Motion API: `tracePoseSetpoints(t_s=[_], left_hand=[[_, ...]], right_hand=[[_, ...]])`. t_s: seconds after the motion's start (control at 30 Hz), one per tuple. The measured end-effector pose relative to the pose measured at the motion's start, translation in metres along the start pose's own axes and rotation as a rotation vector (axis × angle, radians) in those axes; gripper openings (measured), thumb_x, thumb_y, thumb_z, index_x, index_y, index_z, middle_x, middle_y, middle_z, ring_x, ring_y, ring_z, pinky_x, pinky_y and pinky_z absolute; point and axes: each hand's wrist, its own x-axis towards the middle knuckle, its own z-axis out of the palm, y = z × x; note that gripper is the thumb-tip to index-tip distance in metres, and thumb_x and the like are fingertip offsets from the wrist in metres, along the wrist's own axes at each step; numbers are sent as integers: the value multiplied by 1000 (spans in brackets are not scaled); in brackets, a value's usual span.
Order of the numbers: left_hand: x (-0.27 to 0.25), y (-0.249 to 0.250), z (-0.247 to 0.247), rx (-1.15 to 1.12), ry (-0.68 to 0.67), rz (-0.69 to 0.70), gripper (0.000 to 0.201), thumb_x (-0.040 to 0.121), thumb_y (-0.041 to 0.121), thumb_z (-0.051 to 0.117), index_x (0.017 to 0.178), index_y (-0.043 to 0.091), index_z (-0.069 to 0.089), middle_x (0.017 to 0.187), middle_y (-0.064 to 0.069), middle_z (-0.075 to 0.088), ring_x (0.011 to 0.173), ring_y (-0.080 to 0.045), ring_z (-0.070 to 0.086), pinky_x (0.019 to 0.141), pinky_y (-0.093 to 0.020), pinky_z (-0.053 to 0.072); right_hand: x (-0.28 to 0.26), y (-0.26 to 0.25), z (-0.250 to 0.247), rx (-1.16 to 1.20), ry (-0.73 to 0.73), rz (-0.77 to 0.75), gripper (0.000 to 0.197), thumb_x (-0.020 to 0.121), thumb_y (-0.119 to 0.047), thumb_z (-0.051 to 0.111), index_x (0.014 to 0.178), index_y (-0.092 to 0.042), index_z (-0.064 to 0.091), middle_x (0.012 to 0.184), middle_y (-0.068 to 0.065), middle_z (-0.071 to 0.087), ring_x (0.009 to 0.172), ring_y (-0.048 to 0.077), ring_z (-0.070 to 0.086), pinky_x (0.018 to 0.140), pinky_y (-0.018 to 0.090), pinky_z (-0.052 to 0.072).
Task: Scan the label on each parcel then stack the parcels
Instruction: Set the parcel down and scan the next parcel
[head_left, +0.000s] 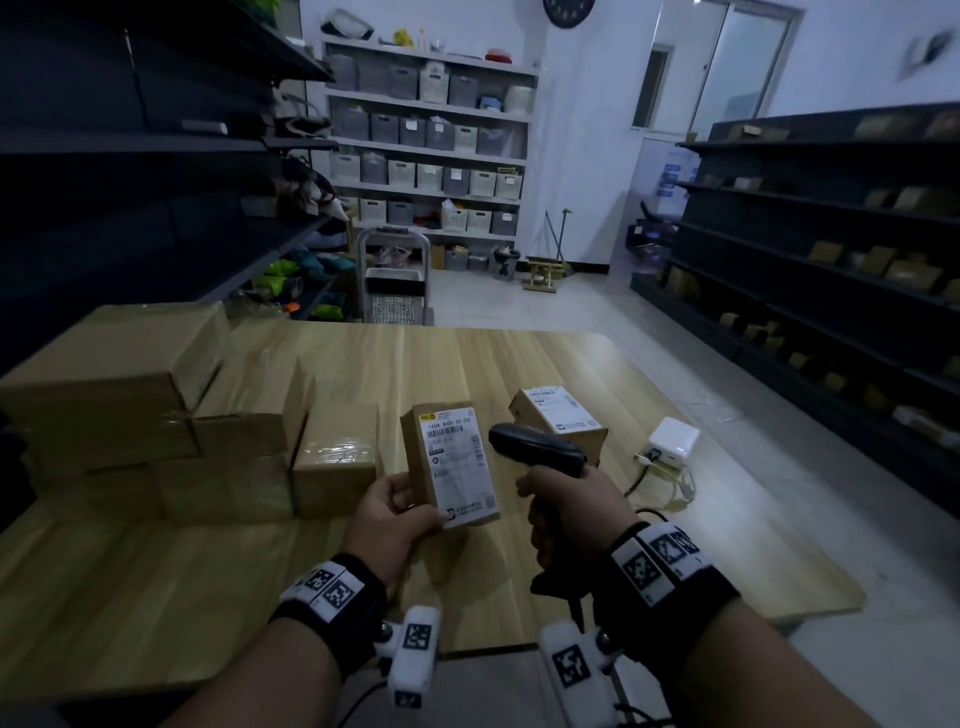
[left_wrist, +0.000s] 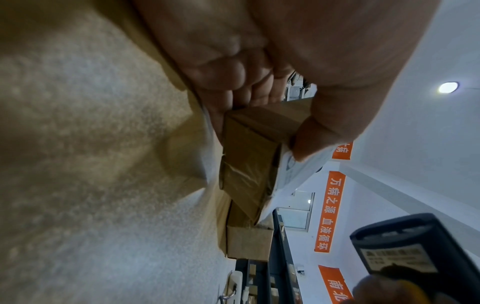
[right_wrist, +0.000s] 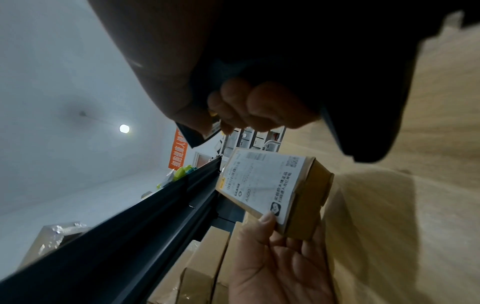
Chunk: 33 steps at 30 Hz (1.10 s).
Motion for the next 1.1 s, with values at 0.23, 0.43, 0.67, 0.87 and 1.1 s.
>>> tracePoseSetpoints(t_s=[0.23,0.43,0.67,0.87,1.1], left_hand=[[7,0,6,-46,27,-59,49,86,-8,82,129,8,66,116,-19,85,105,-39,83,93,-53,64],[17,16,37,-93,59,-111,35,94,-2,78,128,2,70,110,-20,86,103,-40,84,86,-49,67],[65,22,78,-26,113,-106,67,66,30,93,127,9,74,112,-18,85,107,-36,82,98,-60,66],[90,20,98,150,147,-87,29,83,29,87,105,10,82,103,-18,86,104,-40,81,96,-66,66],[102,22,113,450,118,-7,22,82,45,79,79,24,88,79,-5,85,80,-33,79,88,-56,68]], right_hand=[[13,5,-30,278,61,-37,17,83,-21,79,86,-12,65,62,8,44,50,24,44,61,39,47],[39,-13,-62,417,253,-95,60,65,-28,81,117,0,78,80,5,73,58,20,65,51,29,53],[69,-33,-88,297,420,-86,45,68,-34,87,107,-11,82,71,8,73,69,31,70,60,37,57],[95,-31,-99,247,399,-66,47,68,-41,89,103,-11,82,76,13,82,82,37,78,70,45,63],[118,-14,-117,313,362,-52,81,44,-46,97,113,-9,79,95,18,84,89,45,81,85,71,62]])
